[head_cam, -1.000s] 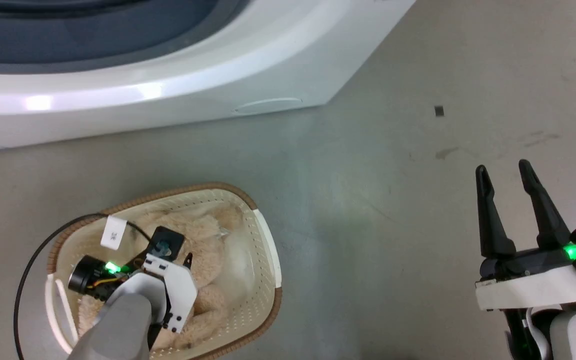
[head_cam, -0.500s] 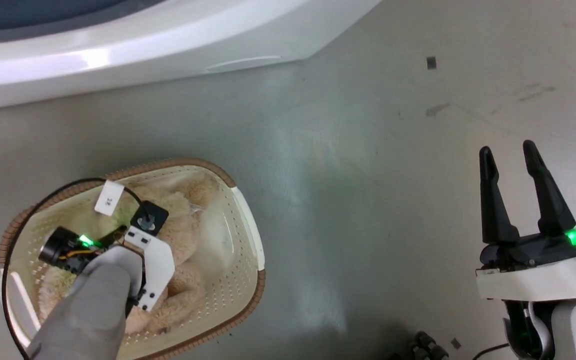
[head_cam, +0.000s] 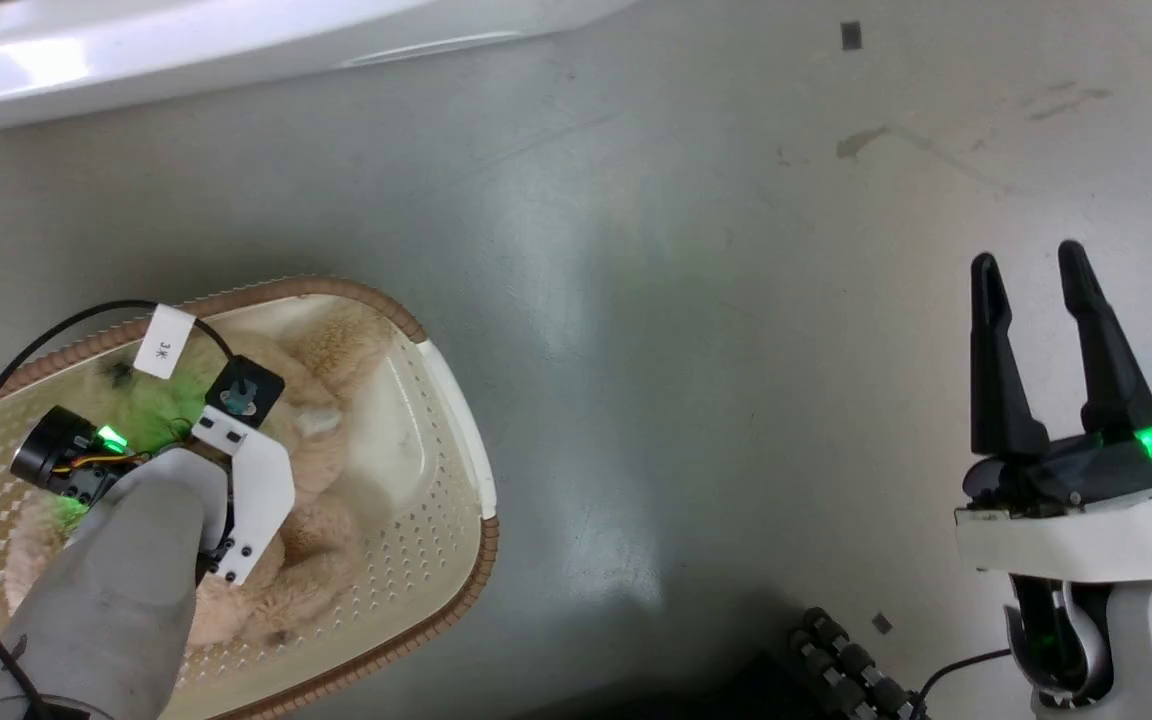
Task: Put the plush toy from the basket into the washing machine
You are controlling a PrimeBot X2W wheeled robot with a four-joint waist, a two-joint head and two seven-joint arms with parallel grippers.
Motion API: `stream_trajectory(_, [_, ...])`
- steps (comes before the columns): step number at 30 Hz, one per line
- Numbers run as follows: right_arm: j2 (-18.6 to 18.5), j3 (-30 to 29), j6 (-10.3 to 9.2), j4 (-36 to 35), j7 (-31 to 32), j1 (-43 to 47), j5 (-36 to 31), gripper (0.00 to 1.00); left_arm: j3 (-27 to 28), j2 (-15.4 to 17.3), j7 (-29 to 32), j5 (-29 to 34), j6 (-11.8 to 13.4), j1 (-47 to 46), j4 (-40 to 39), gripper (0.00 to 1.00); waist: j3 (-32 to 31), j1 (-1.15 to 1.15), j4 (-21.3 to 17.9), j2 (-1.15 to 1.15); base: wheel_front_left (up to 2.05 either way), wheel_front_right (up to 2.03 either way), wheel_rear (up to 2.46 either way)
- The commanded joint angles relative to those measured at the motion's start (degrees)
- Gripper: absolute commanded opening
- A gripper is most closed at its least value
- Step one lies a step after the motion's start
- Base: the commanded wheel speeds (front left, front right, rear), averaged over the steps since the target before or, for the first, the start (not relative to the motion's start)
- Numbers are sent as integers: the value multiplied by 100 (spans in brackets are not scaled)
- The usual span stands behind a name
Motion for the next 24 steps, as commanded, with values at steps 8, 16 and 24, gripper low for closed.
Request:
stream_trajectory(8, [-1,6,-5,114,-72,-145,-28,100,-34,-45,-241,-217,34,313,264,0,-478,0,31,0,0,0,0])
stream_trajectory(16, [-1,-52,-5,323,-72,16,-284,100,43,-359,-740,-501,-3,793,265,0,-1483,0,279,0,0,0,0])
stream_trajectory(24, [-1,-129,-5,505,-72,365,-567,100,25,-733,-1360,-688,-50,1200,265,0,-2557,0,677,0,0,0,0])
